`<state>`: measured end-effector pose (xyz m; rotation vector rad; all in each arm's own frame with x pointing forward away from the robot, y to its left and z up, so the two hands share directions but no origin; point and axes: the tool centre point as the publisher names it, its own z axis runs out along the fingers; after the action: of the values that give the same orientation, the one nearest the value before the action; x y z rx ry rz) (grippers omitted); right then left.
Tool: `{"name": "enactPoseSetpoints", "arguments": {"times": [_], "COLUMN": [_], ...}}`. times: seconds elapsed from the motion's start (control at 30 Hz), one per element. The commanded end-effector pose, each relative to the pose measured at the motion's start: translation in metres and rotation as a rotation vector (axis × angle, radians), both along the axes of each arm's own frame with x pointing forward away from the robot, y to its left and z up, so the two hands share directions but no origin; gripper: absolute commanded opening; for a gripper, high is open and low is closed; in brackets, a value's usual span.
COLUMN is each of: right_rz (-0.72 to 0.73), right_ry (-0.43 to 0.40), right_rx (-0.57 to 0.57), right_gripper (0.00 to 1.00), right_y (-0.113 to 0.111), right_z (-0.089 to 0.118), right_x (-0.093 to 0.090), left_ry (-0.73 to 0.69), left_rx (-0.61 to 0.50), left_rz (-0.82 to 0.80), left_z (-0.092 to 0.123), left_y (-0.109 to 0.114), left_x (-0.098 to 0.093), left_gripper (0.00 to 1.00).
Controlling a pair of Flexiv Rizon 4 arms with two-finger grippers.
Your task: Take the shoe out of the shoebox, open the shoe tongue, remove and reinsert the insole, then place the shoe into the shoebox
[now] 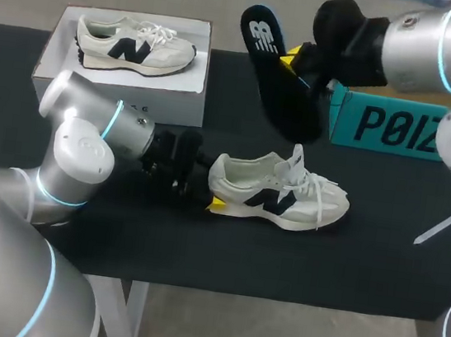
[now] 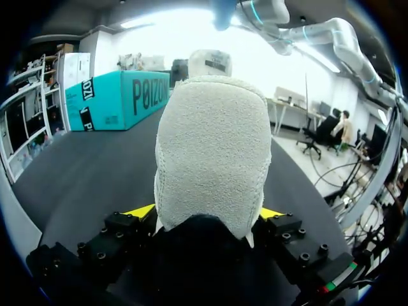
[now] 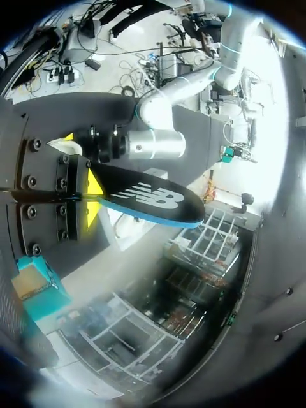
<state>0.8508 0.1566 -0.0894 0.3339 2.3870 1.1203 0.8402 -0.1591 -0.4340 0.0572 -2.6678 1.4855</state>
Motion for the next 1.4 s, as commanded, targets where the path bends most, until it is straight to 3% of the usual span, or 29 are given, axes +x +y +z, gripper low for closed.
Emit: {"name": "enactPoseSetpoints", "arguments": {"times": [0.03,0.37,0.5,0.53,0.6,0.63,0.7,0.87,0.97,1.03,1.4], "right_rz": [0.022,0.022,-0.242,-0.35,-0.433,-0.459,-0.528,-0.652,-0.66,-0.658,-0.485], "right_ry": [0.023,0.023,0.1,0.157,0.24,0.234,0.297,0.345,0.396,0.425,0.502], "right_rx": [-0.012,-0.012,0.118,0.193,0.244,0.255,0.321,0.483,0.62,0.65,0.604], "right_gripper": [0.0,0.0,0.0,0.0,0.0,0.0,0.0,0.0,0.0,0.0,0.0], "right_y": [-0.018,-0.018,-0.011,-0.011,-0.008,-0.004,-0.001,-0.009,-0.015,-0.016,-0.008], "right_z": [0.018,0.018,0.033,0.035,0.037,0.04,0.045,0.068,0.076,0.079,0.092], "right_x": [-0.009,-0.009,-0.017,-0.019,-0.028,-0.035,-0.046,-0.069,-0.077,-0.079,-0.081], "left_ry": [0.001,0.001,0.001,0.001,0.001,0.001,0.001,0.001,0.001,0.001,0.001], "left_rx": [0.0,0.0,0.0,0.0,0.0,0.0,0.0,0.0,0.0,0.0,0.0], "left_rz": [-0.001,-0.001,-0.001,-0.001,-0.001,-0.001,-0.001,-0.001,-0.001,-0.001,-0.001], "left_z": [-0.001,-0.001,-0.001,-0.001,-0.001,-0.001,-0.001,-0.001,-0.001,-0.001,-0.001], "left_y": [0.0,0.0,0.0,0.0,0.0,0.0,0.0,0.0,0.0,0.0,0.0], "left_x": [0.0,0.0,0.0,0.0,0.0,0.0,0.0,0.0,0.0,0.0,0.0], "left_gripper": [0.0,0.0,0.0,0.0,0.0,0.0,0.0,0.0,0.0,0.0,0.0]}}
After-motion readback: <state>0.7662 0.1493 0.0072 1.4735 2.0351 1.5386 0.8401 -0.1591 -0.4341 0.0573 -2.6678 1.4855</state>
